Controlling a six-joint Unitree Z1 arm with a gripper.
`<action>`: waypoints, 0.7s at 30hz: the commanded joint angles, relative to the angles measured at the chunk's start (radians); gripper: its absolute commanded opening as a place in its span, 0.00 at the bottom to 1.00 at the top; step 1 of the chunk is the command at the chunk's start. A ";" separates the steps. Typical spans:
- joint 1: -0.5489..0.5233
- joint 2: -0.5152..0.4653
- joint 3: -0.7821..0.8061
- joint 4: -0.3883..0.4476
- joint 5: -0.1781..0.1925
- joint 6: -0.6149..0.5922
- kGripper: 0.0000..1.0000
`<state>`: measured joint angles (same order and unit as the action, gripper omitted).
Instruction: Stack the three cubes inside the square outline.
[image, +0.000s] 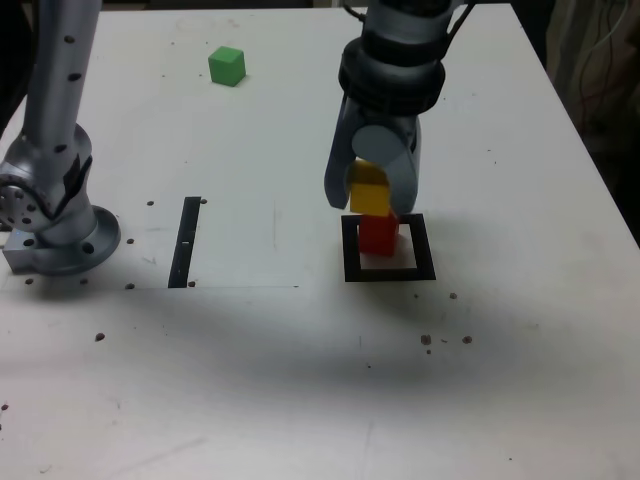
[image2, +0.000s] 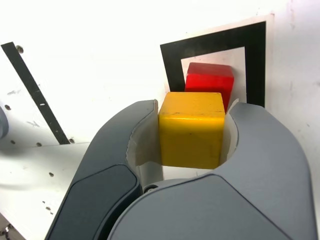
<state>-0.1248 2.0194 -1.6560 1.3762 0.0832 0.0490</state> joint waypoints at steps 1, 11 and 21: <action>0.002 -0.005 0.020 -0.025 -0.005 0.001 0.30; 0.002 -0.005 0.064 -0.083 0.007 0.002 0.42; 0.002 -0.009 0.062 -0.096 0.021 0.006 0.59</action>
<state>-0.1242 2.0194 -1.5938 1.2816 0.1019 0.0525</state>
